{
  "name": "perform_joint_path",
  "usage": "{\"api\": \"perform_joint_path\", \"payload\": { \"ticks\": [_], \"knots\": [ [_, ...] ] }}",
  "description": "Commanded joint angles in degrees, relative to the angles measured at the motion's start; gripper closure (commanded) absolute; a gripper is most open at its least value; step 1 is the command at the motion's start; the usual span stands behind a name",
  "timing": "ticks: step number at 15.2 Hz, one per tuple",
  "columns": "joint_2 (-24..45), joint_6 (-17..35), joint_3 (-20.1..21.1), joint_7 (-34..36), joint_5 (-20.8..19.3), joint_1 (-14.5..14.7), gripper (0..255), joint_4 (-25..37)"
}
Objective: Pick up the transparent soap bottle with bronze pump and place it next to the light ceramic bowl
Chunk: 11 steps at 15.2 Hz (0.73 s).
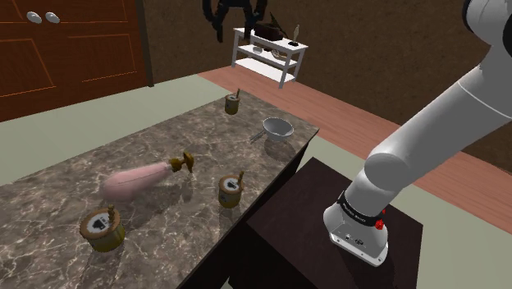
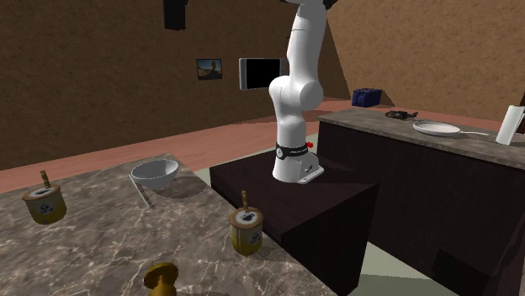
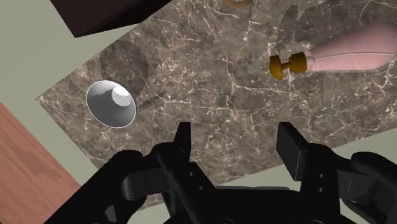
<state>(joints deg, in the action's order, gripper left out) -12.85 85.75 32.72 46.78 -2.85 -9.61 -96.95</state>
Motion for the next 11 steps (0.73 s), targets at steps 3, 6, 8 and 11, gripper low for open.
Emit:
{"api": "perform_joint_path", "payload": {
  "ticks": [3,6,8,11],
  "knots": [
    [-0.8,5.6,1.1,9.6,2.3,-0.3,0,-6.8],
    [-0.6,10.5,2.4,17.8,3.8,-0.7,0,-11.8],
    [0.1,13.9,3.4,23.3,4.7,-0.9,0,-14.7],
    [2.0,19.2,5.2,31.8,5.4,-1.3,0,-18.3]
  ]
}}
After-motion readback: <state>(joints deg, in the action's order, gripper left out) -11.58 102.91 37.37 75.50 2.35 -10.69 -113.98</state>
